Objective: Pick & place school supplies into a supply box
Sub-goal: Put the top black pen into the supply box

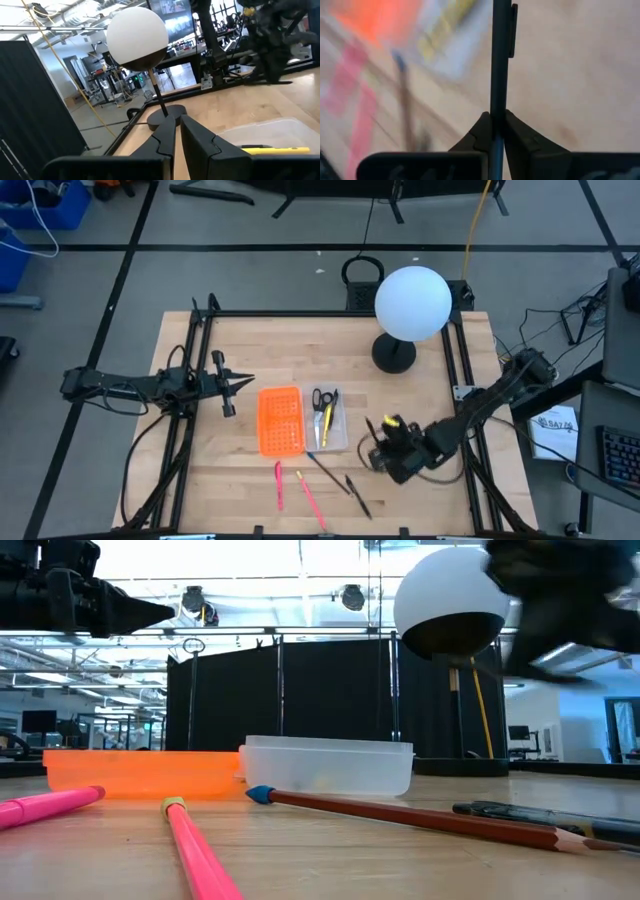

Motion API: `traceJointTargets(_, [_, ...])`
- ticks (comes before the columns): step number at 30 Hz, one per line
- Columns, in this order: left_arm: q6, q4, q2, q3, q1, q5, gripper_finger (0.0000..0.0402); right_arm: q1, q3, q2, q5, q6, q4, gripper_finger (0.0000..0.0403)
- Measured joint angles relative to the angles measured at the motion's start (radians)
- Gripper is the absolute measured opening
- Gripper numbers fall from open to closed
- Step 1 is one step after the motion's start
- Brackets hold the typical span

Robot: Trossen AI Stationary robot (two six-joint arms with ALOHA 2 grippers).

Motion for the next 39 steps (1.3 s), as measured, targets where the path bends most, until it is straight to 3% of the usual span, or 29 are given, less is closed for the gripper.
traceJointTargets(4, [0.002, 0.001, 0.000, 0.000, 0.000, 0.000, 0.0037, -0.084, 0.004, -0.045, 0.093, -0.062, 0.145, 0.0020])
traceJointTargets(8, [0.017, 0.002, 0.000, 0.000, 0.000, 0.000, 0.0037, -0.202, 0.004, -0.051, 0.036, -0.279, 0.350, 0.0020])
traceJointTargets(12, [0.020, 0.003, 0.000, 0.000, 0.000, -0.001, 0.0037, -0.328, 0.005, -0.021, -0.084, -0.388, 0.486, 0.0020])
traceJointTargets(18, [0.036, 0.001, 0.000, 0.000, 0.000, -0.009, 0.0037, -0.443, 0.005, 0.089, -0.212, -0.400, 0.546, 0.0020])
traceJointTargets(27, [0.063, -0.009, 0.000, 0.000, 0.000, -0.037, 0.0037, -0.513, 0.005, 0.326, -0.422, -0.360, 0.790, 0.0020])
traceJointTargets(34, [0.062, -0.013, 0.000, 0.000, 0.000, -0.037, 0.0037, -0.542, 0.006, 0.393, -0.479, -0.339, 0.803, 0.0022])
traceJointTargets(39, [0.062, -0.013, 0.000, 0.000, 0.000, -0.037, 0.0037, -0.544, 0.007, 0.389, -0.501, -0.354, 0.797, 0.0062])
